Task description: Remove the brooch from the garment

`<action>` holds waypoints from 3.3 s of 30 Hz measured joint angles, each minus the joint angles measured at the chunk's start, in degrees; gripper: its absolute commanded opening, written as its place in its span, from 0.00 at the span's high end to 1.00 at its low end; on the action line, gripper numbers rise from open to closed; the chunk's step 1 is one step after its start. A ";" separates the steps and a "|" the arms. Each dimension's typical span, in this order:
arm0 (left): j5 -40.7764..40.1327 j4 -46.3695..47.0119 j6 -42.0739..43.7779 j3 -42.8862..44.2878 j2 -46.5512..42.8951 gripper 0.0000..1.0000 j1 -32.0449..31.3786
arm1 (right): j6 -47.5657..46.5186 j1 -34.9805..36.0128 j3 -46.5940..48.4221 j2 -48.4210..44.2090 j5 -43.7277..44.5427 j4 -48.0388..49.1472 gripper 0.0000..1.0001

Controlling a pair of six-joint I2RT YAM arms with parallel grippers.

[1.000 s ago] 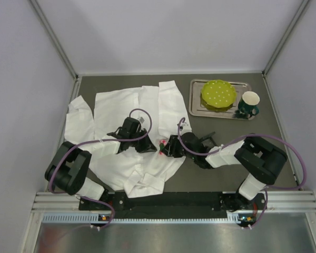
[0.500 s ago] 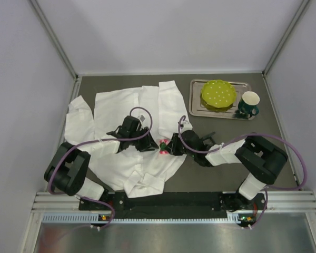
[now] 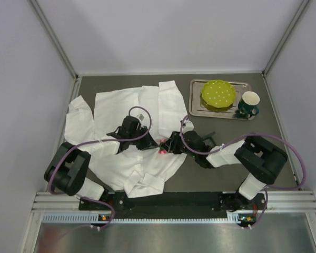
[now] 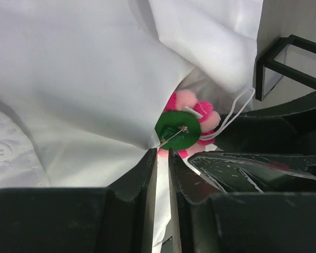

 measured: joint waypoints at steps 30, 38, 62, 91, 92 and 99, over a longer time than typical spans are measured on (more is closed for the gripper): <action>-2.51 4.79 -4.17 -7.87 -5.84 0.80 0.00 | 17.40 9.88 13.03 0.50 21.55 -26.38 0.47; -2.54 4.81 -4.55 -9.22 -7.56 0.75 0.00 | 19.34 10.29 13.79 2.51 23.17 -29.83 0.50; -3.02 4.52 -4.46 -9.64 -10.25 0.73 0.00 | 23.34 11.37 16.76 4.72 26.43 -33.11 0.63; -1.09 -0.31 1.57 -8.11 -10.23 0.56 0.00 | 12.20 9.07 9.25 4.20 20.11 -17.66 0.48; -0.90 -1.27 2.21 -7.32 -10.23 0.55 0.00 | 11.47 8.81 9.14 3.67 19.04 -17.75 0.48; 0.00 -4.35 5.35 -4.39 -10.23 0.56 1.11 | 7.74 5.38 4.79 -0.92 11.28 -15.74 0.43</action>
